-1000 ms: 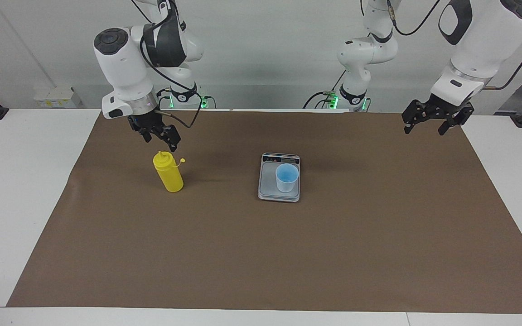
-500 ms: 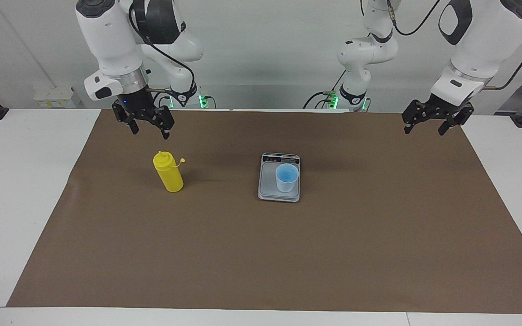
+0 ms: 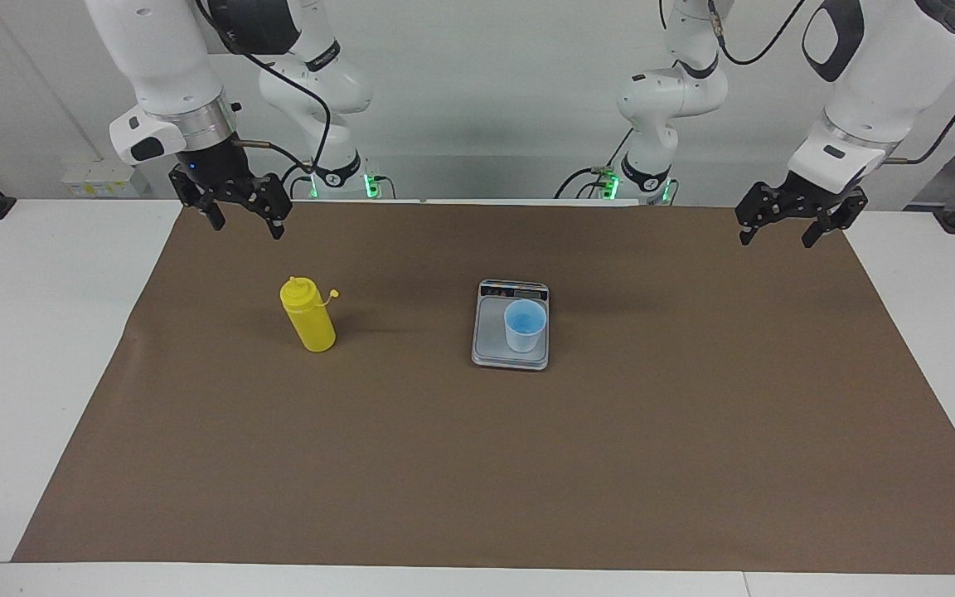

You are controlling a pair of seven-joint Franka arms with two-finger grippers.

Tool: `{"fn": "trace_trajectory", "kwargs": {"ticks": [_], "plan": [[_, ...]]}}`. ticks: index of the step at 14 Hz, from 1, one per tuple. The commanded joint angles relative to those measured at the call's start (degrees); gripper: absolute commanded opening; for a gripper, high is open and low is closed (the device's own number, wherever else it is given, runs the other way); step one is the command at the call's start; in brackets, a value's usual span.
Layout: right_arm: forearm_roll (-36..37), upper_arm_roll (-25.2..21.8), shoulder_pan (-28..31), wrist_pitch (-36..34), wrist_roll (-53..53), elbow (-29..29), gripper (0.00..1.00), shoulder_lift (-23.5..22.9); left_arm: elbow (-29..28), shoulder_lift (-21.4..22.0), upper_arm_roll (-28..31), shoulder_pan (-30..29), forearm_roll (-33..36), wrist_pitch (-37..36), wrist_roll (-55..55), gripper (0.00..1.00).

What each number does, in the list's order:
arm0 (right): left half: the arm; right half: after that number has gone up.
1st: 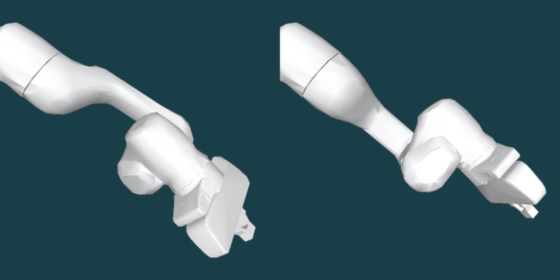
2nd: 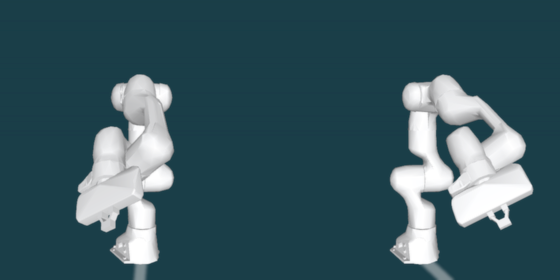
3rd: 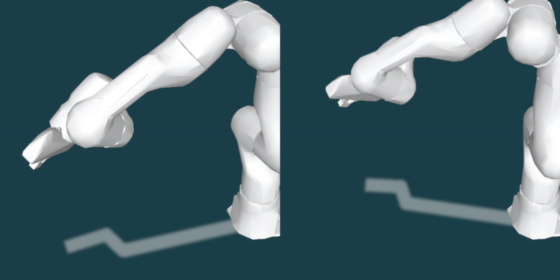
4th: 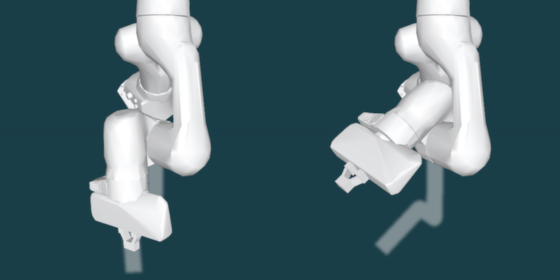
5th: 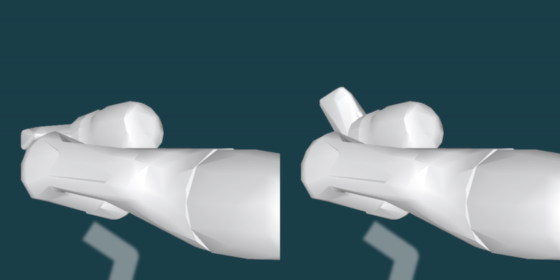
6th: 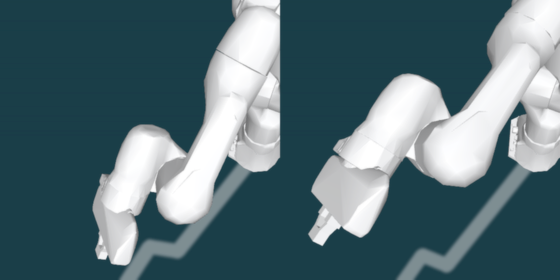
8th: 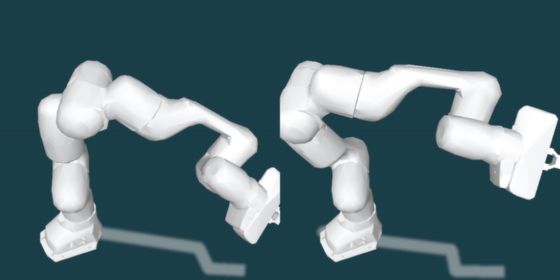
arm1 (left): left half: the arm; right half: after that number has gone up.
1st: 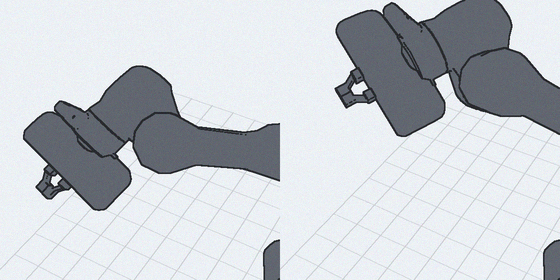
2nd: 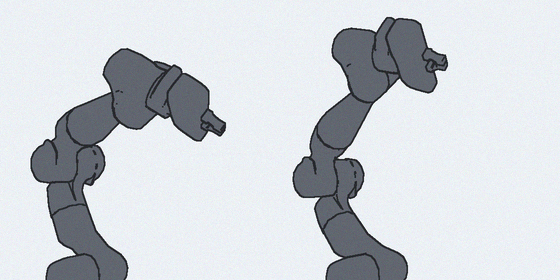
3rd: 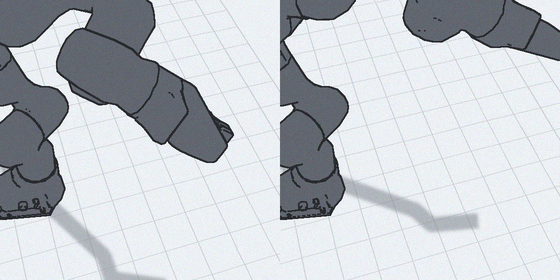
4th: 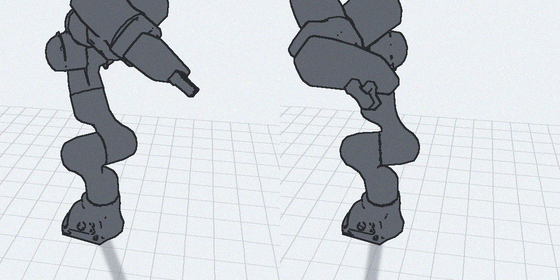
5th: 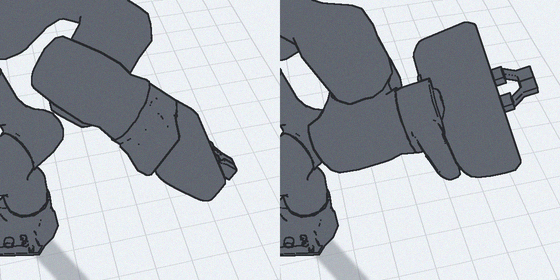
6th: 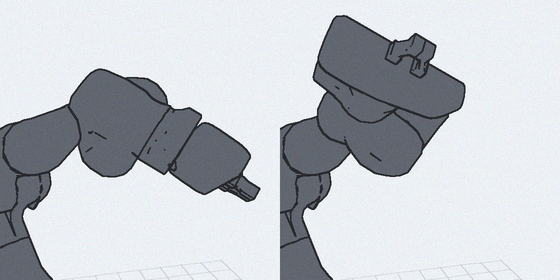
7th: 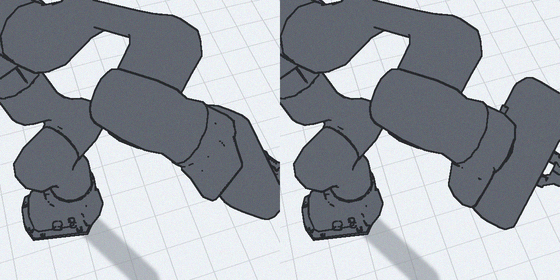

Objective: Pour seasoning into cup on scale with both arms

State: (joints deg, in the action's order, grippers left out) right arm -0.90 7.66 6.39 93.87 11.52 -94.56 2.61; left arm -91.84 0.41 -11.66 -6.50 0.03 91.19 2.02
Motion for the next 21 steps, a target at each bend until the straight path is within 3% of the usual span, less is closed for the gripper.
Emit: {"fn": "trace_trajectory", "kwargs": {"ticks": [1, 6, 9, 21], "plan": [[0.9, 0.3, 1.0, -0.9, -3.6, -0.6, 1.00, 0.5, -1.5, 1.4, 0.1, 0.0, 0.8, 0.6, 1.1, 1.00], [0.9, 1.0, 0.6, 0.4, -3.5, -4.8, 1.00, 2.7, -1.9, 1.7, 0.1, 0.0, 0.5, 0.7, 1.1, 1.00], [0.9, 1.0, -1.1, 4.7, -3.7, -8.2, 1.00, 4.0, -2.0, 1.7, 0.1, 0.0, 0.5, 0.7, 1.1, 1.00], [1.0, 1.0, -1.7, 4.7, -3.5, -8.2, 1.00, 4.1, -2.1, 1.7, 0.1, 0.0, 0.5, 0.8, 1.0, 1.00]]}}
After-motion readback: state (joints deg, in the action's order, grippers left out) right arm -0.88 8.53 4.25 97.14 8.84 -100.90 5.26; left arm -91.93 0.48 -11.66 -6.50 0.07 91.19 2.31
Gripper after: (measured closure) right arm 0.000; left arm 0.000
